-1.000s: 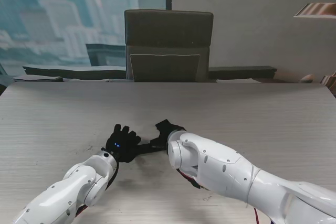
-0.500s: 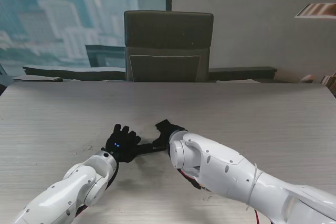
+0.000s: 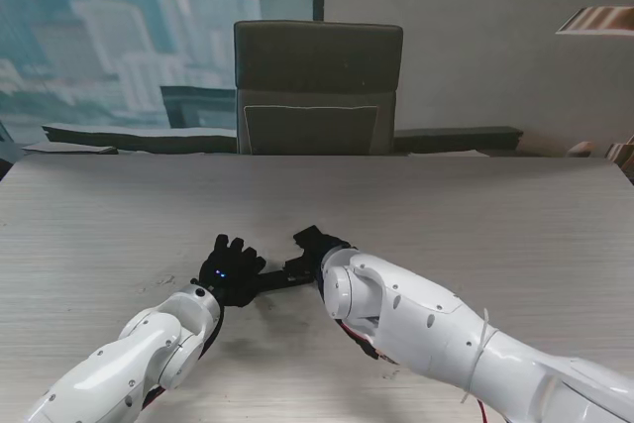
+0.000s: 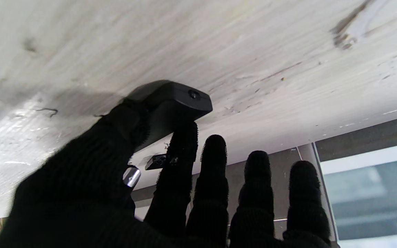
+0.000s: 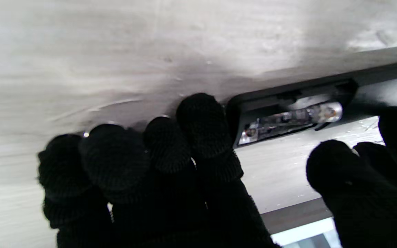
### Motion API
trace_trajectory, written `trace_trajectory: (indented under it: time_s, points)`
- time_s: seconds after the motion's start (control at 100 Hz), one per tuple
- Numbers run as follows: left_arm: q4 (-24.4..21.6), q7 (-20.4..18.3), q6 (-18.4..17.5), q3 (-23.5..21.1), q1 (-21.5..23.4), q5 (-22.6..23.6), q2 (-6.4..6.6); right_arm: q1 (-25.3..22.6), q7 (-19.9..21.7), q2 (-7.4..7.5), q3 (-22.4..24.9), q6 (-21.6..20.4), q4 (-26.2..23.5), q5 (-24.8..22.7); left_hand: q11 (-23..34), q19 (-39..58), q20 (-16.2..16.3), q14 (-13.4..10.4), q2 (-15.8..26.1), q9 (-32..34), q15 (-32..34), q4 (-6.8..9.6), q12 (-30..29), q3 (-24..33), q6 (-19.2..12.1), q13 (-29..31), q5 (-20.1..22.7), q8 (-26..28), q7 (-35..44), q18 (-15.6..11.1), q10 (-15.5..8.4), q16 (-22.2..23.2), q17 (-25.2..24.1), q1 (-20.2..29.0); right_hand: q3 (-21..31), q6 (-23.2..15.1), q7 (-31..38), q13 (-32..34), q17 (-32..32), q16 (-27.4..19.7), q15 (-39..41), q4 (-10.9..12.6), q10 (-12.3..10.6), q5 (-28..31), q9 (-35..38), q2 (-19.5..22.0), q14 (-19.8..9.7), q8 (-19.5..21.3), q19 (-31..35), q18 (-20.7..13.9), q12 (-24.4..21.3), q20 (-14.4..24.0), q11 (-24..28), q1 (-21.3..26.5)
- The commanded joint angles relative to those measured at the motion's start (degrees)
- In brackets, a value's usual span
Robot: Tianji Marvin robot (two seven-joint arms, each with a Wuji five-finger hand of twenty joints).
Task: Install the batteries into the remote control and close the cover
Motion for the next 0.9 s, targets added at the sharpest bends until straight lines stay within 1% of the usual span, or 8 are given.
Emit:
trace_trajectory:
  time_s: [0.0,0.07,0.12,0.2,0.31,0.43,0.64,0.89]
  points:
    - [1.45,-1.79,0.06,0.53,0.97,0.01,0.24,-1.09,1.34,-0.34,-0.54,-0.58,0.62,0.4,0.67,0.67,-1.01,0.21,1.0,-0.28,0.49,2.31,0.48,0.78,-11.45,-0.48,5.4,3.25,9.01,0.11,-0.02,-0.43,-0.4,5.64,-1.66,-1.73,-7.19,0.06,-0.49,0.55,0.07,-0.41,4.72,-3.93,-1.24,1.71,0.65,-1.18,3.43,2.06,0.32,0.46,-0.65,-2.67]
    - [1.45,-1.81,0.07,0.52,0.98,0.01,0.24,-0.96,1.6,-0.28,-0.68,-0.77,0.63,0.46,0.63,0.68,-1.01,0.25,1.03,-0.37,0.49,2.3,0.47,0.76,-11.64,-0.5,5.5,3.3,9.07,0.1,-0.07,-0.43,-0.4,5.61,-2.31,-1.64,-7.39,-0.34,-0.77,0.65,-0.02,-0.28,4.73,-4.2,-1.56,0.61,0.68,-1.26,3.3,2.02,0.34,0.58,-0.68,-3.2]
    - [1.45,-1.8,0.08,0.5,0.99,0.01,0.24,-0.81,1.98,-0.15,-0.88,-0.91,0.54,0.41,0.66,0.68,-1.0,0.16,1.0,-0.34,0.51,2.32,0.48,0.77,-11.66,-0.49,5.53,3.31,9.09,0.1,-0.1,-0.42,-0.41,5.63,-2.26,-1.69,-7.53,-0.56,-0.9,0.76,-0.09,-0.1,4.58,-4.41,-1.85,-1.39,0.47,-1.29,3.2,1.93,0.37,0.72,-0.69,-2.87]
    - [1.44,-1.79,0.1,0.49,1.0,0.0,0.23,-0.64,2.46,0.07,-1.16,-1.27,0.42,0.19,0.63,0.68,-1.0,0.15,1.03,-0.39,0.5,2.32,0.47,0.74,-11.53,-0.49,5.47,3.29,9.05,0.13,-0.08,-0.43,-0.43,5.59,-2.69,-1.82,-7.7,-0.8,-1.05,0.89,-0.23,-0.18,4.31,-4.88,-2.23,-5.65,0.18,-1.29,3.05,1.66,0.42,0.85,-0.68,-0.95]
    - [1.43,-1.84,0.05,0.5,0.98,-0.01,0.24,-0.25,3.23,0.34,-1.8,-1.63,0.3,-0.21,0.63,0.7,-0.99,0.18,1.03,-0.38,0.48,2.32,0.47,0.74,-11.89,-0.54,5.53,3.3,9.06,0.15,-0.02,-0.44,-0.43,5.6,-3.39,-2.02,-7.74,-0.92,-1.1,1.04,-0.38,-0.25,3.95,-5.24,-2.49,-9.51,-0.45,-1.18,2.89,1.13,0.49,0.97,-0.63,1.42]
    - [1.42,-1.84,0.04,0.52,0.97,-0.03,0.23,0.18,3.75,0.25,-2.43,-1.85,0.6,-0.16,0.63,0.68,-1.0,0.14,1.03,-0.39,0.51,2.32,0.47,0.73,-11.61,-0.47,5.44,3.29,9.03,0.09,-0.06,-0.43,-0.45,5.55,-2.85,-2.11,-7.73,-0.86,-1.08,1.14,-0.43,0.0,3.75,-5.37,-2.49,-11.0,-0.81,-1.09,2.83,0.86,0.52,1.02,-0.58,2.82]
    - [1.5,-1.86,-0.04,0.56,0.89,-0.15,0.23,0.68,4.25,0.16,-3.03,-2.04,0.93,-0.1,0.6,0.63,-1.03,0.15,1.06,-0.42,0.49,2.34,0.46,0.73,-11.71,-0.53,5.47,3.28,9.02,0.11,-0.09,-0.43,-0.48,5.48,-0.12,-2.46,-7.65,-0.68,-0.86,1.21,-0.53,0.41,3.47,-5.52,-2.41,-13.55,-0.96,-0.94,2.83,0.28,0.52,1.0,-0.57,4.83]
    - [1.46,-1.85,0.04,0.42,1.02,-0.08,0.23,0.77,4.36,0.17,-3.17,-1.77,0.87,-0.21,0.58,0.65,-1.02,0.12,1.12,-0.42,0.43,2.36,0.45,0.64,-11.71,-0.55,5.44,3.28,8.99,0.12,-0.09,-0.45,-0.44,5.47,4.58,-2.73,-7.39,-0.31,-0.49,1.2,-0.62,0.4,3.17,-5.5,-2.11,-14.57,-1.28,-0.78,2.84,-0.1,0.42,0.86,-0.53,6.76]
